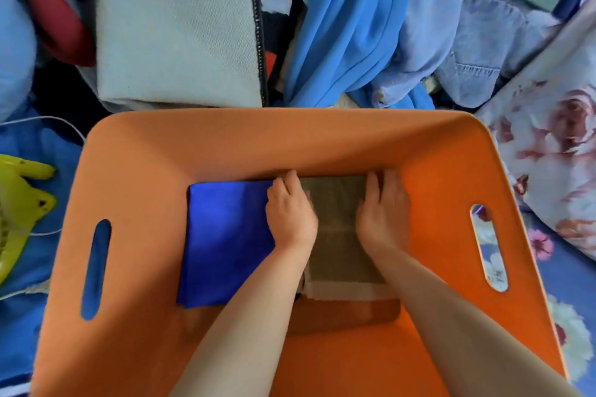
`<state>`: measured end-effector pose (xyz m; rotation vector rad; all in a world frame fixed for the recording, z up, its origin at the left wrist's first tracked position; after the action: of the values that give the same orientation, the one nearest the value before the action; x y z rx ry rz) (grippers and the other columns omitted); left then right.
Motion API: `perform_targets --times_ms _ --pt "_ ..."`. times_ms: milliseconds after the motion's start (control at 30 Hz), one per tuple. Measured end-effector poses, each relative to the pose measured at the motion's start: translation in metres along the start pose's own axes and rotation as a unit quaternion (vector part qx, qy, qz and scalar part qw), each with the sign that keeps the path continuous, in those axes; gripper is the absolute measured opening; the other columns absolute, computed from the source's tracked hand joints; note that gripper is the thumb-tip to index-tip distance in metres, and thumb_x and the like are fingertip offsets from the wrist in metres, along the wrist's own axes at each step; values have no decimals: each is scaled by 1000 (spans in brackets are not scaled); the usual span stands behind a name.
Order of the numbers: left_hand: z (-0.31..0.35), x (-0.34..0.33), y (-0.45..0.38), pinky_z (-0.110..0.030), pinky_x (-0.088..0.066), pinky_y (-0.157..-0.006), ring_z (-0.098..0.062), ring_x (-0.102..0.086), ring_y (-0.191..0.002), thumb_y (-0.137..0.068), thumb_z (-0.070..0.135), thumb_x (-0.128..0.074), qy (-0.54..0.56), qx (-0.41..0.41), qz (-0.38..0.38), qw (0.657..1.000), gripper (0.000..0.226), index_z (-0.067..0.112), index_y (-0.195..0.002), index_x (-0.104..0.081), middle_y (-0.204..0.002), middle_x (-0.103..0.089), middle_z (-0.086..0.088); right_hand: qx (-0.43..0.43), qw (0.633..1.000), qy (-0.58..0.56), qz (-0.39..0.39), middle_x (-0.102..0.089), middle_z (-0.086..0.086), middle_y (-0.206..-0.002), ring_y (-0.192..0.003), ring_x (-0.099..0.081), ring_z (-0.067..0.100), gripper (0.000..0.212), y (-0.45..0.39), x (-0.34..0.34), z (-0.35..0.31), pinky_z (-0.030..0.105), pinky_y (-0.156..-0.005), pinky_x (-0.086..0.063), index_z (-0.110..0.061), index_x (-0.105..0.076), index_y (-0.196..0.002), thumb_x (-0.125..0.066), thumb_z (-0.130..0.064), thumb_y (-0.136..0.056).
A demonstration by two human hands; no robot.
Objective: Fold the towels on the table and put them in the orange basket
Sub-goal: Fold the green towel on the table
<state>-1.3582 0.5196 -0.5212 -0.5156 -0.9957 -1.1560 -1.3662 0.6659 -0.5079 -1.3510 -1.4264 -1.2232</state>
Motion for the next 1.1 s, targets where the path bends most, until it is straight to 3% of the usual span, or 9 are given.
perform_targets --times_ms 67,133,167,233,433,700,867,1000,1100 --pt "9 -4 16 -41 -51 -85 -36 -59 -110 -79 16 -69 -52 -143 43 987 45 1 -119 -58 -120 -59 -20 77 997 28 6 -21 21 -151 -141 -16 36 51 9 -9 -3 45 -115 -10 -4 -32 -140 -46 -16 -93" --pt "11 -24 30 -45 -40 -102 -35 -46 -127 -82 26 -64 -121 -241 -27 963 52 2 -127 -52 -134 -51 -20 82 995 45 -38 -11 19 -154 -144 -5 33 55 13 -24 5 43 -116 -2 -6 -25 -143 -42 -25 -94" --pt "7 -35 33 -44 -25 -113 -32 -28 -139 -90 34 -51 -148 -253 -81 953 57 5 -138 -38 -147 -35 -18 70 994 47 -63 -3 16 -155 -144 2 30 57 14 -32 11 40 -116 2 -9 -19 -145 -38 -30 -96" --pt "-6 -53 31 -37 2 -118 -25 1 -145 -97 43 -28 -170 -233 -144 947 62 10 -147 -12 -157 -6 -11 59 994 40 -87 5 14 -156 -144 8 28 58 15 -43 20 36 -116 5 -12 -12 -146 -32 -35 -97" --pt "-10 -64 29 -33 15 -112 -23 12 -144 -97 45 -20 -211 -210 -156 942 65 12 -147 3 -156 9 -11 58 989 28 -135 10 11 -156 -143 13 25 59 8 -56 23 36 -116 6 -14 -4 -147 -27 -37 -98" --pt "6 -33 41 -43 -3 -117 -24 4 -145 -98 37 -29 -255 -139 -226 930 60 14 -148 -4 -157 0 -9 35 974 12 -222 7 7 -157 -144 8 24 60 7 -20 14 38 -117 -3 -18 -4 -147 -31 -37 -97" --pt "23 33 56 -42 -21 -112 -29 -30 -133 -86 16 -50 -311 -93 -195 925 49 8 -133 -40 -139 -38 -12 49 988 -74 -124 -28 14 -149 -136 -28 31 55 28 56 -7 35 -111 -26 -10 -23 -144 -43 -23 -94" --pt "37 83 63 -38 -33 -100 -28 -41 -121 -89 19 -49 -324 -76 -170 928 34 8 -121 -51 -127 -48 -11 103 990 -86 -41 -51 15 -133 -123 -45 30 37 48 109 -22 34 -102 -37 -3 -52 -126 -43 -13 -91" --pt "55 129 85 -38 -37 -94 -29 -46 -116 -89 23 -49 -279 -65 -136 949 30 8 -116 -55 -121 -50 -11 144 985 -96 5 -54 16 -130 -121 -48 29 33 73 154 -30 33 -100 -39 1 -59 -117 -42 -9 -90"
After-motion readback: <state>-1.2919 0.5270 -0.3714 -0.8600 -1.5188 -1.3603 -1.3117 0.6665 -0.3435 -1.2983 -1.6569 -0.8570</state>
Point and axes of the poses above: each hand's wrist, its own y-axis away from the middle knuckle, its own x-axis out of the back of the hand, z = x × y, the point moved 6 cm from there along -y, towards the middle knuckle
